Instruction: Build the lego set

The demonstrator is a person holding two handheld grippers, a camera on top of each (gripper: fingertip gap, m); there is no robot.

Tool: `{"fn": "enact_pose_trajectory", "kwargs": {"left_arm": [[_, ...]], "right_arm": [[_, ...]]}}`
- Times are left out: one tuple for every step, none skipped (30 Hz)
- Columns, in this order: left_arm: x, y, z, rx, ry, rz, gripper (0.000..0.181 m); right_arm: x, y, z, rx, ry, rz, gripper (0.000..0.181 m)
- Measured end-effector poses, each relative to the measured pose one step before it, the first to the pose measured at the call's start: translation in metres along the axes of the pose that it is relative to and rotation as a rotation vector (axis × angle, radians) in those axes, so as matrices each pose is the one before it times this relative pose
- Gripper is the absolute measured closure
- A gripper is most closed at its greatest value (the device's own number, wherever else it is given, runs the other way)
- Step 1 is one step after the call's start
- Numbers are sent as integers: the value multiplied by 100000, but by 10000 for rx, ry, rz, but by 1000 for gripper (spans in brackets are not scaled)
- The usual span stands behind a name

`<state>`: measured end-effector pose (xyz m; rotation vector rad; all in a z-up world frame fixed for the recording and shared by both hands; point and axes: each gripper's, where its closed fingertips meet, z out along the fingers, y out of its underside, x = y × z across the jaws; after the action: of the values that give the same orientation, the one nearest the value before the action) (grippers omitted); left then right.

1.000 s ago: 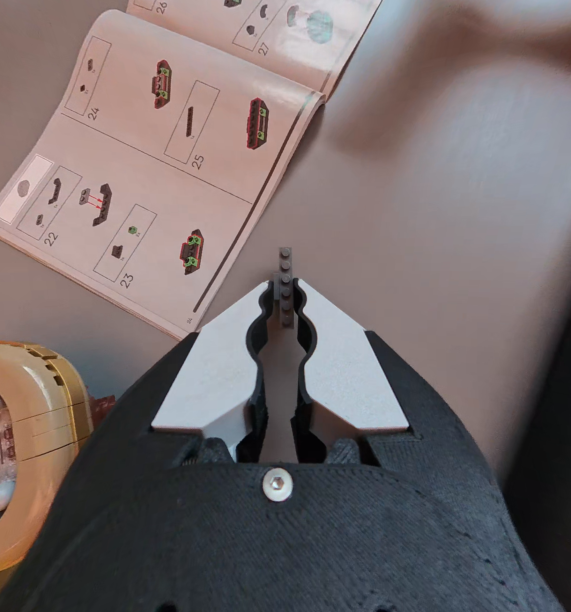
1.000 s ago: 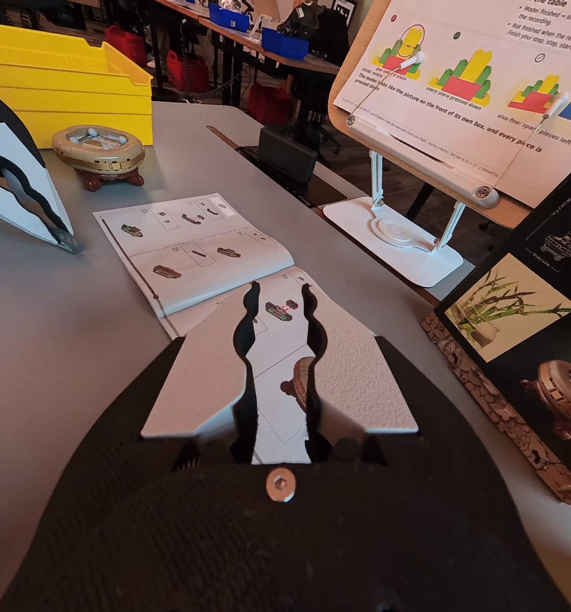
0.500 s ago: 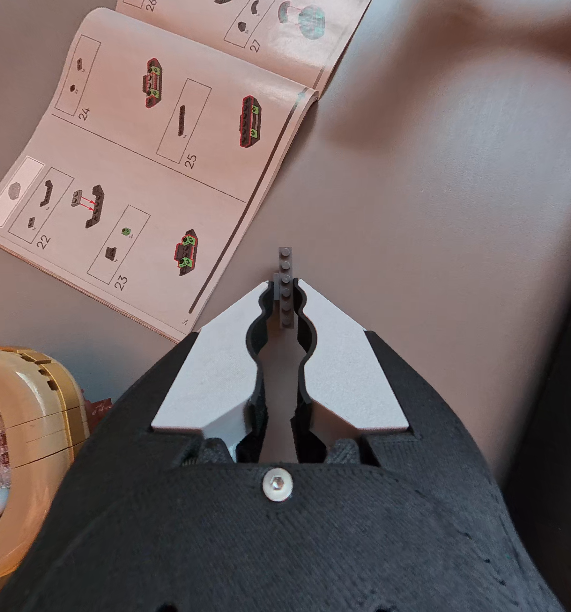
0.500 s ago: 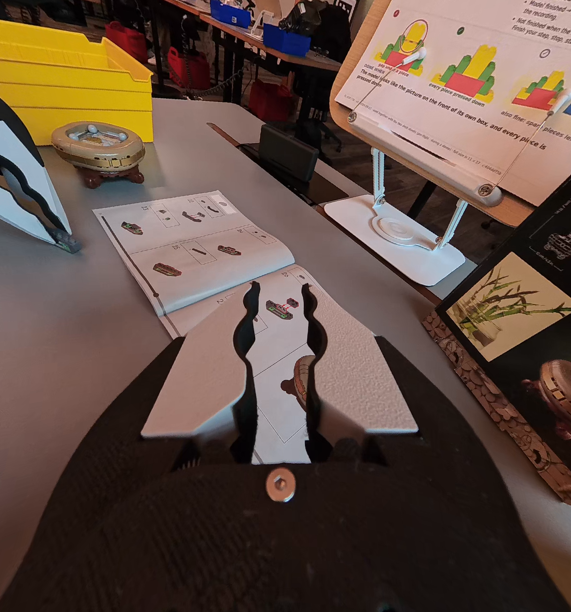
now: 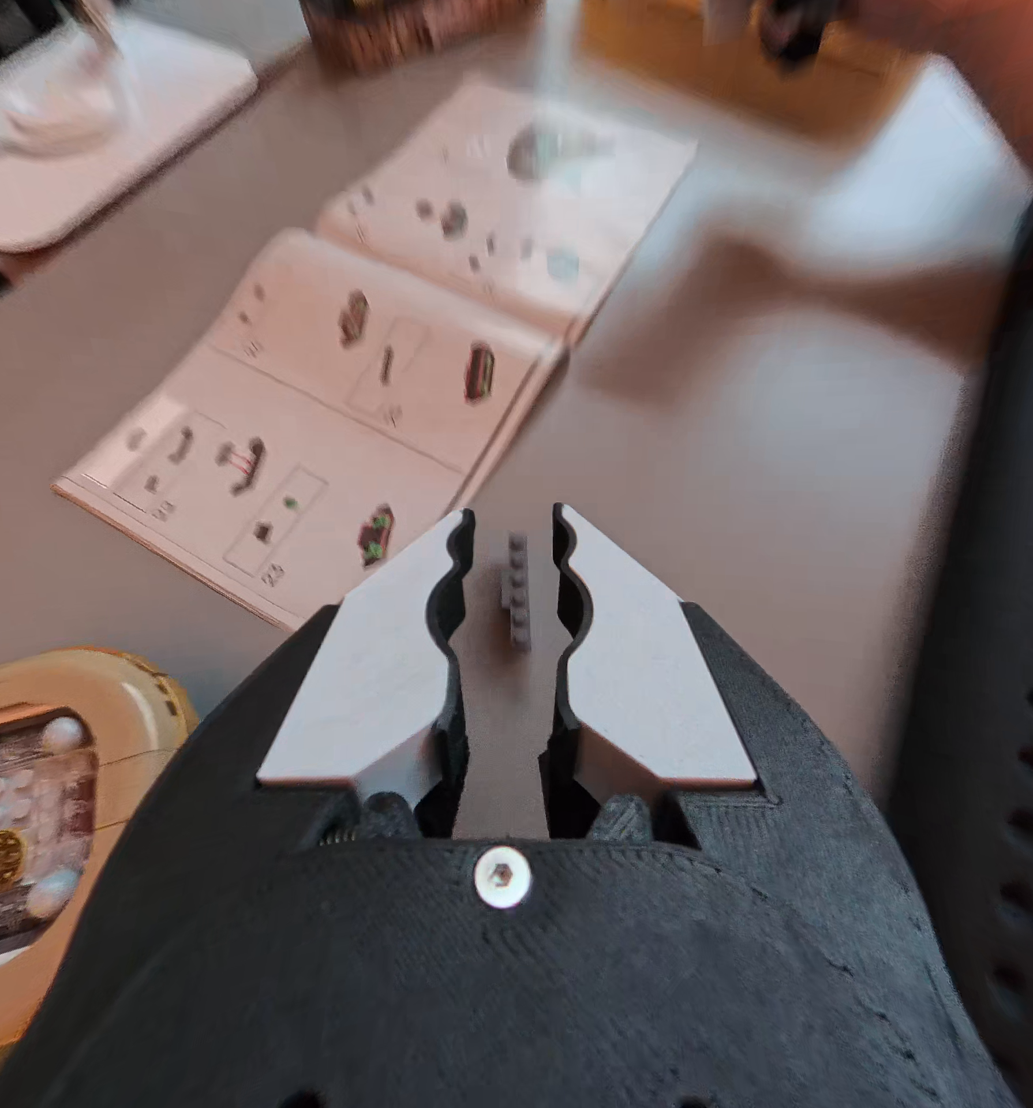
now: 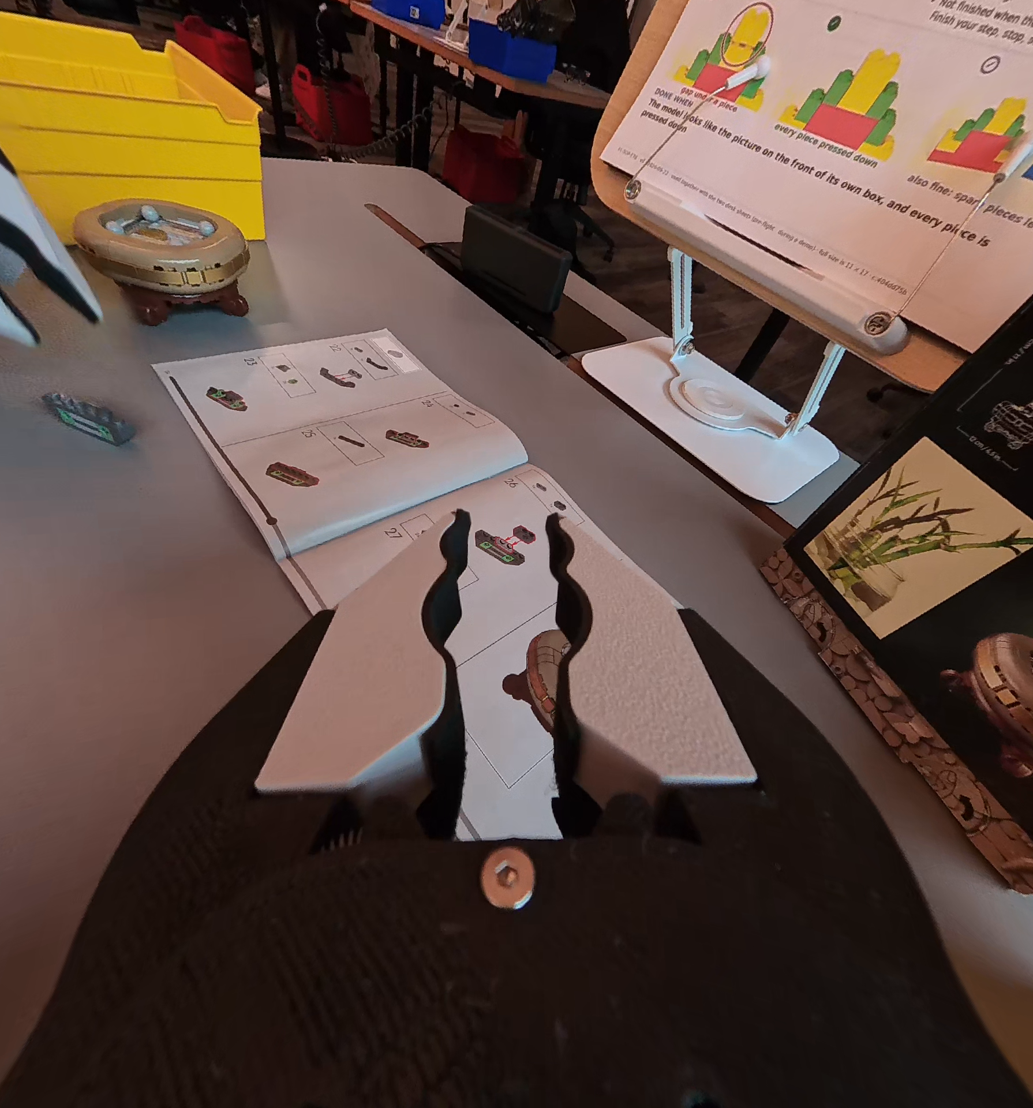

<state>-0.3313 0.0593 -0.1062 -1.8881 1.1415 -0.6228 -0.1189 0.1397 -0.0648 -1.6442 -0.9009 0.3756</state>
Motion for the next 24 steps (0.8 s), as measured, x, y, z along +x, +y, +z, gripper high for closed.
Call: {"fn": "enact_pose_trajectory", "kwargs": {"left_arm": [[-107,-1596,-738,865,-43,-192,156],[-72,-1770,-811,907,2,-225,153],[-90,-1874,-898,853,5,-179,150],[-256,-1939,-1047,746,-116,-72,148],[-471,-2023,-1189,647,-281,55,147],[-616,-2027,-1280,511,-382,165,144],[-762,-1860,-1354,323,-412,234,143],[-900,-1550,-1392,116,-403,272,143],[-1149,-1092,-1424,-107,-410,273,144],[-1501,-549,-1448,-341,-481,221,143],[-1872,-72,-1452,-484,-560,139,143],[-1978,253,-1381,-465,-498,69,144],[-1792,557,-1230,-437,-276,-39,147],[-1535,854,-1075,-460,-62,-178,147],[-1413,980,-937,-419,25,-235,148],[-1400,1015,-768,-343,6,-221,150],[-1333,1052,-556,-319,-4,-184,150],[-1066,1126,-335,-330,109,-116,151],[-623,1225,-146,-326,321,-65,152],[-427,1344,-78,-344,366,-105,152],[-593,1422,-99,-395,175,-173,152],[-650,1402,-115,-406,41,-132,153],[-531,1347,-114,-408,15,12,153],[-532,1220,-153,-372,-70,109,152]], "right_arm": [[32,-125,-18,72,11,26,156],[13,-113,31,72,11,27,156],[-25,-7,78,40,-2,27,156],[-12,144,115,-13,21,-4,156],[64,276,122,-55,83,-53,156],[114,367,122,-86,127,-89,156],[138,418,92,-88,131,-117,156],[190,434,66,-76,138,-112,156],[277,416,42,-66,154,-62,156],[361,316,0,-33,171,12,156],[410,152,-55,38,179,63,156],[384,31,-96,83,156,93,156],[333,-20,-120,72,126,95,157],[324,-44,-120,38,123,63,157],[276,-54,-105,24,125,26,157],[251,-75,-102,24,135,-16,157],[205,-34,-85,23,136,-49,157],[156,23,-35,-5,112,-60,157],[136,66,-6,-32,86,-57,157],[79,80,43,-38,59,-38,157],[47,97,73,-37,36,-22,157],[26,136,97,-52,31,-20,157],[26,140,130,-52,36,-4,157],[-46,103,122,-35,-13,65,157]]}}
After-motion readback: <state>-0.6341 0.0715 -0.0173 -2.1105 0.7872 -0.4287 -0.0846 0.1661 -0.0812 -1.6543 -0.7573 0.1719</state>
